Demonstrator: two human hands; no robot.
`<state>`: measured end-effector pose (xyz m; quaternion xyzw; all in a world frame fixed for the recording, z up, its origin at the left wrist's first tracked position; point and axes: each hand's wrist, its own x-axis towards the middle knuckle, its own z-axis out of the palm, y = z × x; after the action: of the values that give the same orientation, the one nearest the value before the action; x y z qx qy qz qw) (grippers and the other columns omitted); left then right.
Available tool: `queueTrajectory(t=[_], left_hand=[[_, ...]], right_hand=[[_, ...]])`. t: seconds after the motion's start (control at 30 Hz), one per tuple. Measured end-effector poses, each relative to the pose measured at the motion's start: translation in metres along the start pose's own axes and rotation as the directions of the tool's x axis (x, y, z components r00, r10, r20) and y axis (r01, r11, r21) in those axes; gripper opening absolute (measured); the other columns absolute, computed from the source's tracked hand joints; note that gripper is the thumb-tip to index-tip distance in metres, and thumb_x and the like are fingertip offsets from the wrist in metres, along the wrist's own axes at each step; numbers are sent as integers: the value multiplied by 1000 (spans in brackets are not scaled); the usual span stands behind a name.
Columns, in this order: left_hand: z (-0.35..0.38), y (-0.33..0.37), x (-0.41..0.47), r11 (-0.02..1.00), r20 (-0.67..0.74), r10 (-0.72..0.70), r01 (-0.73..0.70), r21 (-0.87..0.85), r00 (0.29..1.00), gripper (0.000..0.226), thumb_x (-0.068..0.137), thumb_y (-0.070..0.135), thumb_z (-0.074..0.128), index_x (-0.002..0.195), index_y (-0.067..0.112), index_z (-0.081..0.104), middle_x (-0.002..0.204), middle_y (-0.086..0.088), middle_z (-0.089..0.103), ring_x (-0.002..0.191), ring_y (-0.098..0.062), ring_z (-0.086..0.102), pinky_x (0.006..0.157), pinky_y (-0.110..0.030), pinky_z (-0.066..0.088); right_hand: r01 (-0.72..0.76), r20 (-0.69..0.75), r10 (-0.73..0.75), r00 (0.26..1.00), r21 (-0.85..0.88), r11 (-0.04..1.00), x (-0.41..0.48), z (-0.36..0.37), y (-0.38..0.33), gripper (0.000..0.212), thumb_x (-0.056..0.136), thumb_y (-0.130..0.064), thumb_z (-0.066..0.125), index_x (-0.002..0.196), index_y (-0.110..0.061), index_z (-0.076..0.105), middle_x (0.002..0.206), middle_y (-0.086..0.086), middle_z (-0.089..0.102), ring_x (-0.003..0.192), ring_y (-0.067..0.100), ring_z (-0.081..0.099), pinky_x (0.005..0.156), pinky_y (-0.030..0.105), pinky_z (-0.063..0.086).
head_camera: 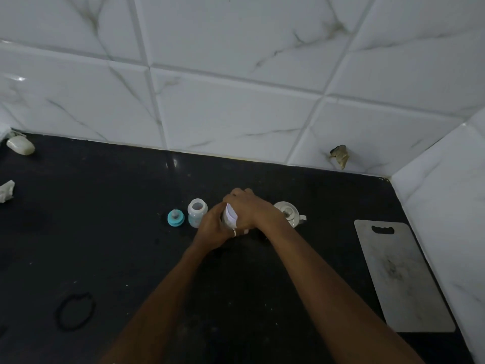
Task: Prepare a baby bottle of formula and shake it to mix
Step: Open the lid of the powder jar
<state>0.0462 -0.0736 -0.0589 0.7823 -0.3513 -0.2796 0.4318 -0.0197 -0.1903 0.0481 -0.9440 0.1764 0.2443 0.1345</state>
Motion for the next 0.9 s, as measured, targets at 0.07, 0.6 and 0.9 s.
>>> queueTrajectory(t=[0.07,0.6,0.9], left_hand=[[0,0,-2,1000,3,17,-17,5,1000,76,67,28,89,134,24,53,128,5,64,119,-11,60,101,-30,50],[3,-5,-2,1000,-22,14,-14,26,1000,77,72,20,87,140,25,49,136,3,60,127,-10,55,106,-33,46],[5,-7,0,999,9,-32,32,7,999,81,69,24,89,139,20,48,133,4,59,120,-7,54,100,-26,43]], right_hand=[[-69,-34,71,997,49,996,-2,1,-6,83,86,-31,76,155,-18,32,154,13,34,139,36,36,105,48,47],[-195,-154,197,968,30,980,-11,10,-22,76,86,-33,76,148,-13,39,146,16,41,130,37,45,102,50,47],[-374,-257,405,878,160,913,-10,-8,-21,77,95,-60,56,145,-3,45,140,22,53,124,35,56,96,42,50]])
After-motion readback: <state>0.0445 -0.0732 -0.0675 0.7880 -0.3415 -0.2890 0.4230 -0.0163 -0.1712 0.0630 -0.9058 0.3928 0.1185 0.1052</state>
